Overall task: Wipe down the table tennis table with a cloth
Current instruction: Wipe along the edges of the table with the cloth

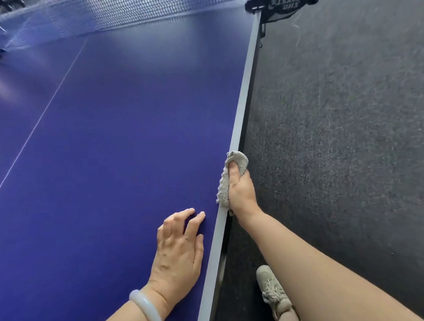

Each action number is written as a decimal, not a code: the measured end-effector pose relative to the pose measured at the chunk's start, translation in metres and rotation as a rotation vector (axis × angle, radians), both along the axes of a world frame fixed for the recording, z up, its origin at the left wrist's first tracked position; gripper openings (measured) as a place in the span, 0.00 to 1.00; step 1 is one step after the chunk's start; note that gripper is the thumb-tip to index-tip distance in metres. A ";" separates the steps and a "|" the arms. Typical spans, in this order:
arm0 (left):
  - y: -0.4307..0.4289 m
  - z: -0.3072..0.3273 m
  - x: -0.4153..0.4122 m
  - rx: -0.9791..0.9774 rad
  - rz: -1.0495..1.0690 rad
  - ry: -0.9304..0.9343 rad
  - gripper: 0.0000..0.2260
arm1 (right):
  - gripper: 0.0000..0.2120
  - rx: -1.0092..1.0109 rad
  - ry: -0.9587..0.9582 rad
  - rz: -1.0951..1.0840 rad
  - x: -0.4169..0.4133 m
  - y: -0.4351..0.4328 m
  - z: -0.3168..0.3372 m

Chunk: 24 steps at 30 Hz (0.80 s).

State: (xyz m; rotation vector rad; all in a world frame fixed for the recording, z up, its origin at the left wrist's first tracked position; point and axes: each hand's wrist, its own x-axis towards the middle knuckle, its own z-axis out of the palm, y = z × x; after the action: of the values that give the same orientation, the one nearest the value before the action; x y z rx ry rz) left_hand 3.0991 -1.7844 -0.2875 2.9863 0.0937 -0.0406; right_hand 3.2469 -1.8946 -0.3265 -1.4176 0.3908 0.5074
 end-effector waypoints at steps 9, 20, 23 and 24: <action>-0.001 0.003 0.196 -0.099 0.099 -0.063 0.21 | 0.25 -0.002 0.058 -0.008 -0.001 0.000 -0.010; -0.007 -0.024 0.265 0.089 0.136 0.032 0.25 | 0.27 -0.157 0.016 0.016 0.189 0.004 -0.005; -0.007 -0.018 0.265 0.034 0.145 0.030 0.28 | 0.27 -0.211 -0.028 0.044 0.223 0.004 -0.003; -0.008 -0.017 0.265 0.027 0.151 0.033 0.28 | 0.27 -0.208 -0.037 0.045 0.236 0.004 -0.002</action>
State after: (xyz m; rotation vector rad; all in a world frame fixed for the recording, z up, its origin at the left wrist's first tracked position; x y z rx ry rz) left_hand 3.3637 -1.7929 -0.3041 2.9958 0.3249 -0.0722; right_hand 3.4826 -1.8911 -0.3290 -1.6377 0.3909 0.4865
